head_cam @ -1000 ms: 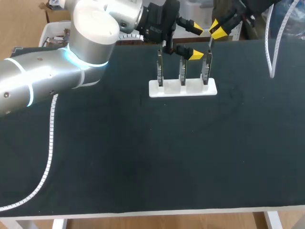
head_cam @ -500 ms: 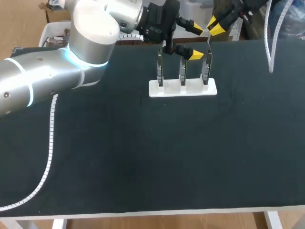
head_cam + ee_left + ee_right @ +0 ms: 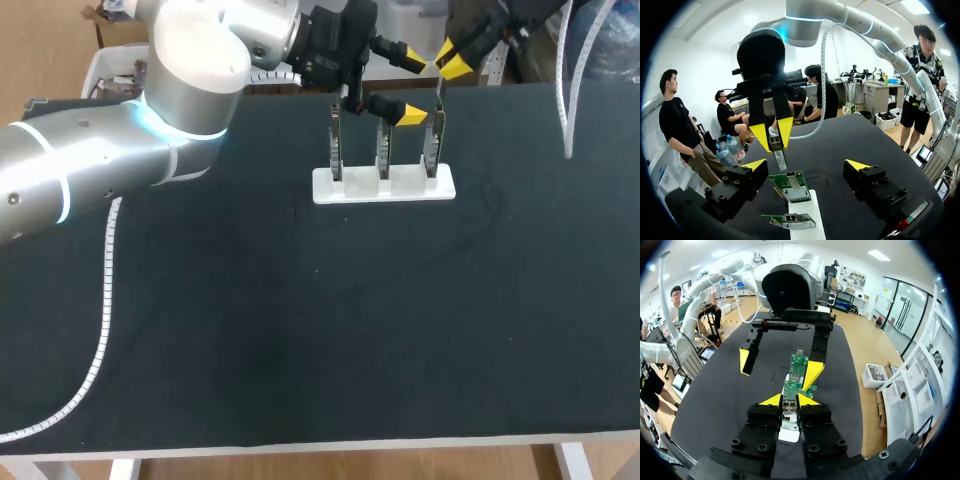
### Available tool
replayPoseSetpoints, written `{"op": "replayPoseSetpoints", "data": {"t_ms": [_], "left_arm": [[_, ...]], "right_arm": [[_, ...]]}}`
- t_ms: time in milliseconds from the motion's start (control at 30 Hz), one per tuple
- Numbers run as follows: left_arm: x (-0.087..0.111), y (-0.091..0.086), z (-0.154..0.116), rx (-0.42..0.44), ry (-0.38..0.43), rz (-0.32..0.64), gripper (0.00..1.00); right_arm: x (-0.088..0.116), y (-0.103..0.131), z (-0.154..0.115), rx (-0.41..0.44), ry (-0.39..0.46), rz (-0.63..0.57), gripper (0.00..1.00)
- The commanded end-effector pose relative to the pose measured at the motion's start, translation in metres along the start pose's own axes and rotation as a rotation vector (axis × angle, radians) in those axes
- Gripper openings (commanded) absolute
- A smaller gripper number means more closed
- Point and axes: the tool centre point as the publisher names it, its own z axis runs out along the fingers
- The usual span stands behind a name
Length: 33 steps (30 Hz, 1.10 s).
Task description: Pick up the optical module with the left hand, and insert it into the network port with the right hand.
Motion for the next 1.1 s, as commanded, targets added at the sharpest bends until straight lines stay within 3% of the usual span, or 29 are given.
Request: {"op": "replayPoseSetpoints", "data": {"t_ms": [33,733,1100], "left_arm": [[-0.001,0.000,0.000,0.000,0.004,-0.001,1.00],[-0.001,0.000,0.000,0.000,0.004,-0.001,1.00],[-0.001,0.000,0.000,0.000,0.004,-0.001,1.00]], "right_arm": [[0.005,-0.011,0.003,-0.075,-0.010,0.002,0.00],[0.018,-0.015,0.008,-0.102,-0.021,0.014,0.00],[0.014,-0.014,0.008,-0.108,-0.022,0.004,0.00]]}}
